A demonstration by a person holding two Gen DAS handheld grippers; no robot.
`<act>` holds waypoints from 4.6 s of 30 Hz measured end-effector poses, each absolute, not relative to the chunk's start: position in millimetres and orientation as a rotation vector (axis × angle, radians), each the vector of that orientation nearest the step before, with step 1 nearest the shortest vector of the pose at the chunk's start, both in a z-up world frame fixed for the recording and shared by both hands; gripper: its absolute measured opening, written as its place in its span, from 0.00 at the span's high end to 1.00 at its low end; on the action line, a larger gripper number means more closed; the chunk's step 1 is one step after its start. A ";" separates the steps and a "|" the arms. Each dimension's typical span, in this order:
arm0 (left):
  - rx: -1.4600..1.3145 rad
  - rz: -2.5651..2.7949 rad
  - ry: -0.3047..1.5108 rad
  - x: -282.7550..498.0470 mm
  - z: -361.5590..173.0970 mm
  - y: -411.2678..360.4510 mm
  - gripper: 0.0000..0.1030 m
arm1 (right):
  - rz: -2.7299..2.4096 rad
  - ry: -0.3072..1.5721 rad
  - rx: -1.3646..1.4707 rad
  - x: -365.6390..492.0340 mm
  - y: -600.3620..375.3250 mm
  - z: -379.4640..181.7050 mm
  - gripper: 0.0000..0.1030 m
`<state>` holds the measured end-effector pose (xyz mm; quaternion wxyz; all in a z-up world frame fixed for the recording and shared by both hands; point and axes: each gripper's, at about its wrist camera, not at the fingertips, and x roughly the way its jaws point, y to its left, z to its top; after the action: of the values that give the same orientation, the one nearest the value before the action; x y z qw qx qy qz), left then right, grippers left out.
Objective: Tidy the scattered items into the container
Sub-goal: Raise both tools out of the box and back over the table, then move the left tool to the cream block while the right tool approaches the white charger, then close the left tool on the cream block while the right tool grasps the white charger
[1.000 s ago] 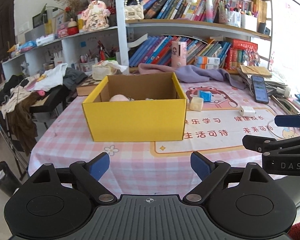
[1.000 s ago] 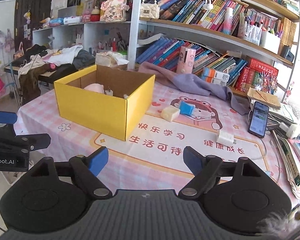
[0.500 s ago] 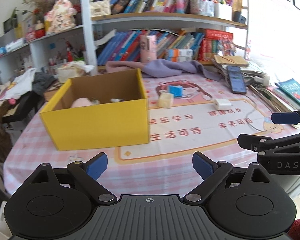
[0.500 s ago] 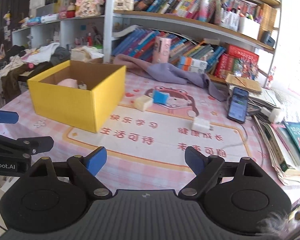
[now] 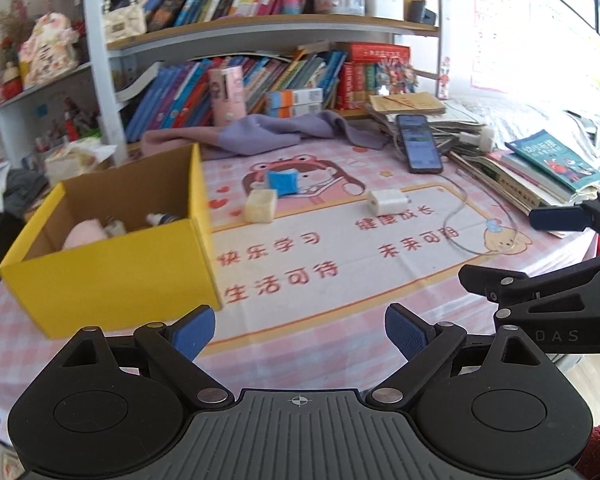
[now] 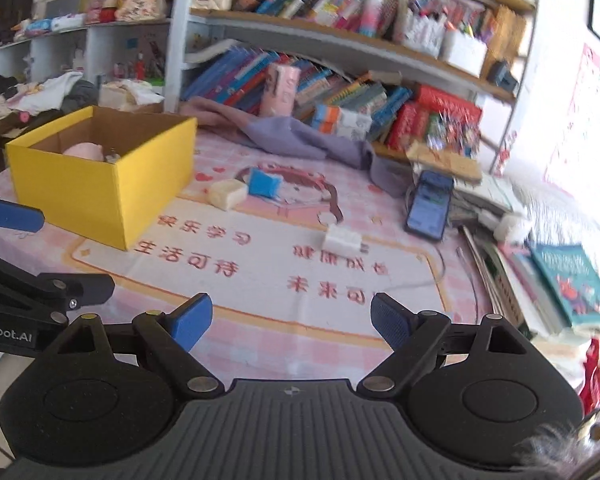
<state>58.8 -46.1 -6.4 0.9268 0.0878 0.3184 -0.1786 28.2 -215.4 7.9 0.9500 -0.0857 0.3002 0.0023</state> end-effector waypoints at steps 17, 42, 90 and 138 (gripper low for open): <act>0.225 -0.411 0.687 116.7 -23.3 -95.7 0.09 | 0.014 0.733 -0.111 101.1 -260.2 -12.2 0.17; 0.152 -0.172 0.721 230.2 -22.7 -133.8 0.09 | 0.159 0.763 -0.119 230.9 -323.8 -14.5 0.17; 0.081 -0.013 0.946 372.5 -90.2 -124.0 0.53 | 0.325 0.968 -0.144 328.2 -331.0 -83.0 0.24; 0.027 -0.222 0.783 238.2 -12.8 -140.4 0.75 | 0.327 0.783 -0.153 253.0 -331.5 -26.2 0.34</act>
<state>238.2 -140.4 -12.8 0.9182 0.0131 0.3809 -0.1077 253.0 -331.5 -26.2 0.9086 -0.0740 0.3793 0.1587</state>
